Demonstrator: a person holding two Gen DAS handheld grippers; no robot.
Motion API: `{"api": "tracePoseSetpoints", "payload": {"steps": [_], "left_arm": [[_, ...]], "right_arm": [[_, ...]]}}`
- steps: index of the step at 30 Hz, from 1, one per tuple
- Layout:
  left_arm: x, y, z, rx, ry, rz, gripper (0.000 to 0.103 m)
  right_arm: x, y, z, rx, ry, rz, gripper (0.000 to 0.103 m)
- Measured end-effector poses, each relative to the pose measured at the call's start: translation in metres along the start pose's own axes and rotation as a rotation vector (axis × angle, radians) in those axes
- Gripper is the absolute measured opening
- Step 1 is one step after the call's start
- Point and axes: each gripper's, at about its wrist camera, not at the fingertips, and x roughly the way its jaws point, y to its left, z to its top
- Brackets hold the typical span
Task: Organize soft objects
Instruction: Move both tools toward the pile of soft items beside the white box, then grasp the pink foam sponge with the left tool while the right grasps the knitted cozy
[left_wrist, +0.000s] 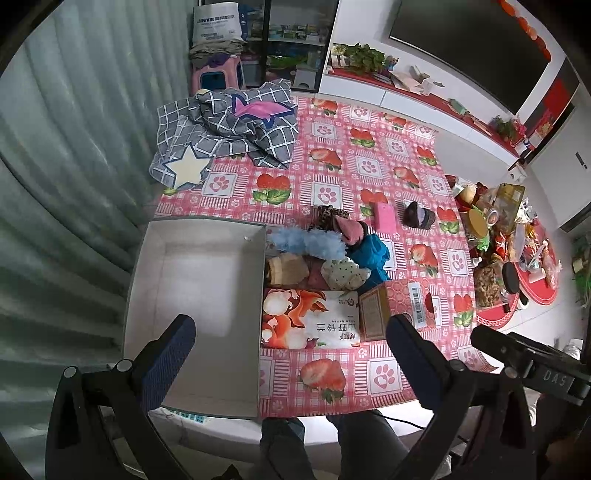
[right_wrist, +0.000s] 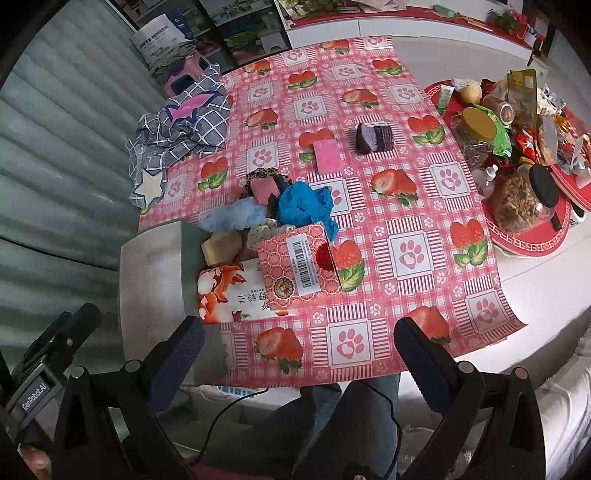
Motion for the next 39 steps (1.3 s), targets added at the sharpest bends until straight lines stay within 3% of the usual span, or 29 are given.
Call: {"api": "tracePoseSetpoints", "payload": {"steps": [9,12,19,26,30,39], "left_arm": [[0.001,-0.007,-0.018,0.004,-0.080,-0.013,0.103],[0.012,-0.007,-0.011,-0.010,0.039,-0.006,0.103],[0.032,-0.010,-0.012,-0.028,0.071,0.003,0.103],[0.059,-0.007,0.001,-0.053,0.094,0.072,0.103],[0.079,-0.013,0.017,-0.042,0.131,0.120,0.103],[0.141,-0.042,0.073,0.009,0.250,0.117,0.103]], "right_arm": [[0.003,0.001,-0.006,0.000,0.021,-0.021,0.103],[0.005,-0.002,-0.005,0.004,0.029,-0.027,0.103],[0.017,-0.012,0.005,0.006,0.068,-0.040,0.103],[0.042,-0.028,0.031,-0.003,0.133,-0.033,0.103],[0.059,-0.037,0.054,-0.010,0.158,-0.028,0.103],[0.100,-0.074,0.105,0.006,0.215,-0.024,0.103]]}}
